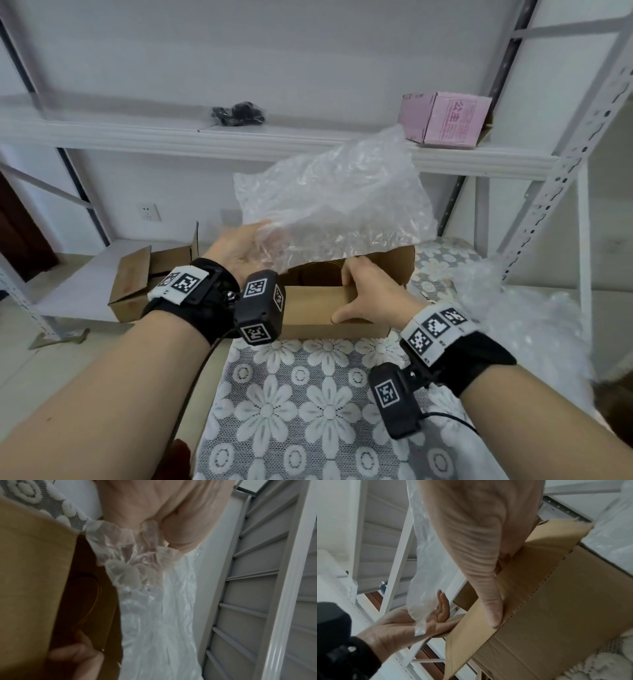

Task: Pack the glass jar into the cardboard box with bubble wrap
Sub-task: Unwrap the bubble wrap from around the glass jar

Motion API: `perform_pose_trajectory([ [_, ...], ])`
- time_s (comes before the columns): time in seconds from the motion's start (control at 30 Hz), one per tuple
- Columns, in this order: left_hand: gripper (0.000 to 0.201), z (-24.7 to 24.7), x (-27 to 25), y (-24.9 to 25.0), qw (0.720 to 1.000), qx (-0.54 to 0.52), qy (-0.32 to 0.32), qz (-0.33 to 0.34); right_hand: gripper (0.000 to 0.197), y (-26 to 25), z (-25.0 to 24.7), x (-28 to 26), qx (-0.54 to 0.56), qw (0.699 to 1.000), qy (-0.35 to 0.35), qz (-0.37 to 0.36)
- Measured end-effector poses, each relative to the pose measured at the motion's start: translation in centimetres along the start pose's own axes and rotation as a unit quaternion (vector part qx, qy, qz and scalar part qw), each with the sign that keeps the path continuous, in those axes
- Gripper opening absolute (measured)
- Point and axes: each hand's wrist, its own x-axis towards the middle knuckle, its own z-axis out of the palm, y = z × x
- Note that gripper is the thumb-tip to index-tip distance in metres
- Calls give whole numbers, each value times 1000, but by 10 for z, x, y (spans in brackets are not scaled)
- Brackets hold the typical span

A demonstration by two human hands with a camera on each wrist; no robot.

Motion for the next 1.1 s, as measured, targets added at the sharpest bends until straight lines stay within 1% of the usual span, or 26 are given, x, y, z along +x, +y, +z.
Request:
perform_pose_trajectory([
  [0.07, 29, -2, -1, -6, 999, -13, 25, 16, 65, -1, 3, -1, -21, 1000, 4, 10],
  [0.13, 34, -6, -1, -11, 998, -37, 39, 45, 81, -1, 4, -1, -15, 1000, -3, 25],
  [0.2, 34, -10, -1, -14, 995, -55, 50, 65, 89, 0, 3, 0, -7, 999, -17, 43],
  [0.27, 39, -15, 1, -16, 993, -63, 67, 78, 85, -2, 1, 2, -2, 998, -37, 53],
  [0.33, 42, -20, 3, -19, 993, -63, 65, 80, 73, -9, 1, 3, 20, 997, -39, 58],
  [0.4, 44, -23, 7, -23, 990, -89, 84, 76, 66, -16, 5, 5, 24, 997, -16, 69],
  [0.5, 47, -21, 9, -20, 986, -130, 84, 59, 63, -26, 17, 14, -25, 994, 44, 99],
  [0.57, 50, -17, 7, -18, 984, -161, 66, 33, 65, -32, 24, 19, -37, 990, 69, 117],
  [0.63, 54, -16, 5, -19, 981, -181, 57, 31, 75, -37, 27, 24, -35, 985, 81, 146],
  [0.67, 58, -16, 5, -19, 982, -174, 63, 31, 82, -39, 27, 27, -30, 983, 81, 163],
  [0.73, 69, -20, 9, -21, 984, -163, 67, 32, 94, -42, 25, 32, -17, 979, 65, 194],
  [0.77, 69, -22, 12, -20, 983, -165, 70, 25, 97, -43, 23, 35, -10, 977, 55, 206],
  [0.83, 62, -21, 11, -18, 986, -153, 61, 7, 102, -42, 20, 42, 7, 975, 31, 221],
  [0.97, 58, -20, 15, -18, 992, -115, 45, -8, 114, -39, 17, 54, 31, 973, -32, 228],
  [1.03, 55, -22, 20, -21, 995, -93, 38, -3, 113, -38, 19, 58, 38, 972, -55, 225],
  [1.1, 48, -25, 26, -24, 996, -78, 44, 8, 109, -38, 21, 59, 37, 975, -63, 211],
])
